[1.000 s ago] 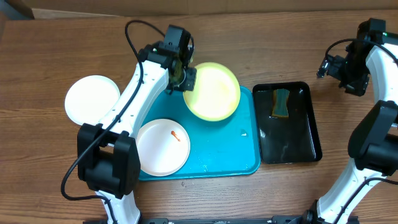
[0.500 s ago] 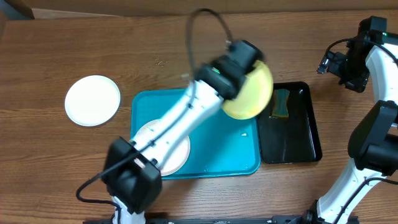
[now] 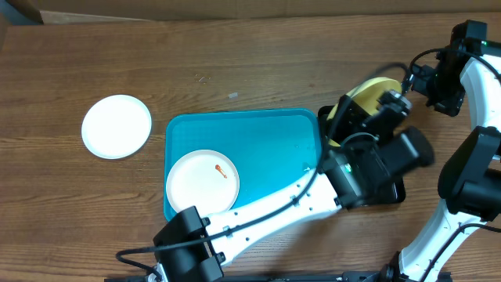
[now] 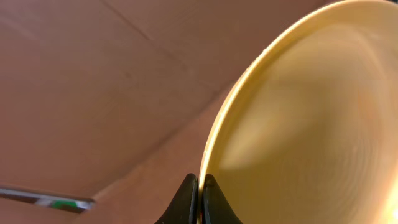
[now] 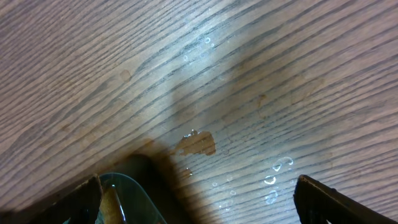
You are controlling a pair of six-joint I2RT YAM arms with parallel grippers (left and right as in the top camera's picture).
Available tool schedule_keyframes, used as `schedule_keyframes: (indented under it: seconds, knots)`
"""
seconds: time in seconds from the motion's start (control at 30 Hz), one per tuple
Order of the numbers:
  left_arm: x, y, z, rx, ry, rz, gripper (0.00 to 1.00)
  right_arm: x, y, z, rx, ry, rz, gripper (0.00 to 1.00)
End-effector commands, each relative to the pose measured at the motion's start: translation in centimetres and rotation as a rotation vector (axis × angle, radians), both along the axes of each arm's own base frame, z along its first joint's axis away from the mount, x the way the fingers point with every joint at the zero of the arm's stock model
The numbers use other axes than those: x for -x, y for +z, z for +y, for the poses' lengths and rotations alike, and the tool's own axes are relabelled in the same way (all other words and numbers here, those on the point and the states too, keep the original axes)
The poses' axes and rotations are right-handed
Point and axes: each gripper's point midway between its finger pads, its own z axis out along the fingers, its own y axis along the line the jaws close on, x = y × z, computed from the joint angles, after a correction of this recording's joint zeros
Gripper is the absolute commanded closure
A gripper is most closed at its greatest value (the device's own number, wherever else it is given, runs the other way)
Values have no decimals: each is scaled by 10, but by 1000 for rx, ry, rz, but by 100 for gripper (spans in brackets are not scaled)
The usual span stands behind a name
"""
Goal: Clean dirty plates on tray and stack at the side
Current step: 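Lift the yellow plate with the left gripper and carry it left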
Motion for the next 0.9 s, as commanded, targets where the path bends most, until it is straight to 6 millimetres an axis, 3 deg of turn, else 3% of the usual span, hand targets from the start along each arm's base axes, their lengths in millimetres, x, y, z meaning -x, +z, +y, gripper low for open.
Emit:
schedule_keyframes:
  seconds: [0.0,0.33,0.47,0.63,0.73,0.87]
  knots:
    - [6,31,7,-98,76,-115,96,-5,15,-1,6,-7,-42,0]
    - [8,28,-4,-46,32,-98,96,-5,15,-1,6,-7,-42,0]
    - [13,-5,-16,35,-59,49,96,-5,15,-1,6,-7,-42,0]
    - [22,-64,-22,239,-125,405,96,-5,15,-1,6,-7,-42,0]
    - [10,-83,-8,340,-94,563,96,-5,15,-1,6,-7,-42,0]
    - [-23,-103,33,505,6,761,96,-5,15,-1,6,-7,-42,0]
